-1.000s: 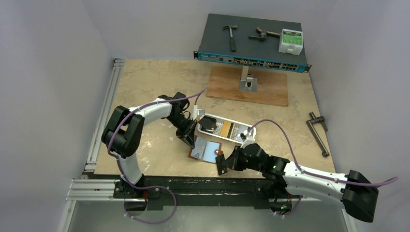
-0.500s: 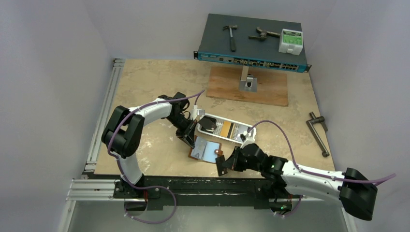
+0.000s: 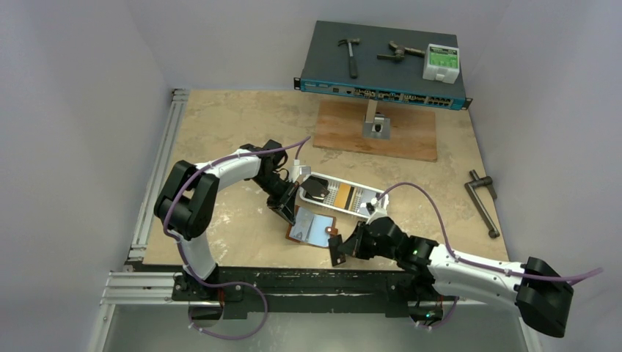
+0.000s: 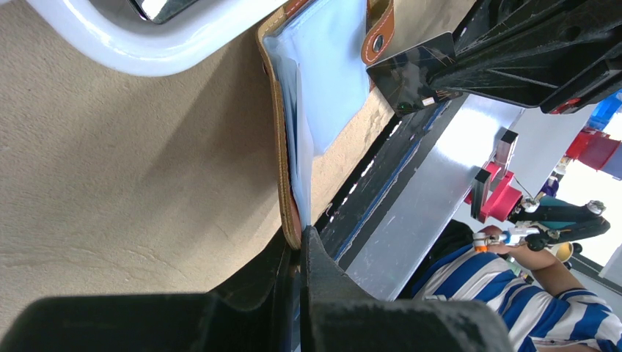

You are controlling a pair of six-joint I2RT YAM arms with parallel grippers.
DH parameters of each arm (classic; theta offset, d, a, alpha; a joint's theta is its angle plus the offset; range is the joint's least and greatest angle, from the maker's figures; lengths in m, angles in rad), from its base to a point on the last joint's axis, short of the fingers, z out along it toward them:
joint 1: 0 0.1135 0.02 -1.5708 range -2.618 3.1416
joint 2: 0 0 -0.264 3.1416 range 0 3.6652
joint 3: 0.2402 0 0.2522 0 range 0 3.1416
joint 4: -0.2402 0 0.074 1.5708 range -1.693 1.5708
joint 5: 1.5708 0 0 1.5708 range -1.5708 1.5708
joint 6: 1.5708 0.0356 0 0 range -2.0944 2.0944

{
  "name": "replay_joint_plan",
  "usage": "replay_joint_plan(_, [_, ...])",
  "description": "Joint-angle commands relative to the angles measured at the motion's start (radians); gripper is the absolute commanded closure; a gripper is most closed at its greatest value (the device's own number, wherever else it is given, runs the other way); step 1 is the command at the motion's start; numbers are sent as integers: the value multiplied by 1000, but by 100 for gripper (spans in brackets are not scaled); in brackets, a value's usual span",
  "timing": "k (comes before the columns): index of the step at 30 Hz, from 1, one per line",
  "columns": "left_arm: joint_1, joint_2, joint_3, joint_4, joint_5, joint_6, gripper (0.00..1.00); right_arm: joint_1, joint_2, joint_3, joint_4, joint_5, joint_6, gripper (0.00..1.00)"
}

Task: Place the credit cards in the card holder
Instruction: Move the card holder to the center of the board, then pick up the card holder from the center of the board.

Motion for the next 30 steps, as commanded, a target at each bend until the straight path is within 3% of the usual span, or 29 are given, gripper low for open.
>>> replay_joint_plan(1, [-2,-35,-7,1,24,18,100,-9,15,-9,18,-18,-2,100])
replay_joint_plan(23, [-2,-9,8,-23,7,43,100,-58,204,-19,290,-74,-43,100])
replay_joint_plan(30, [-2,-7,16,-31,0,49,100,-71,125,21,366,-72,-115,100])
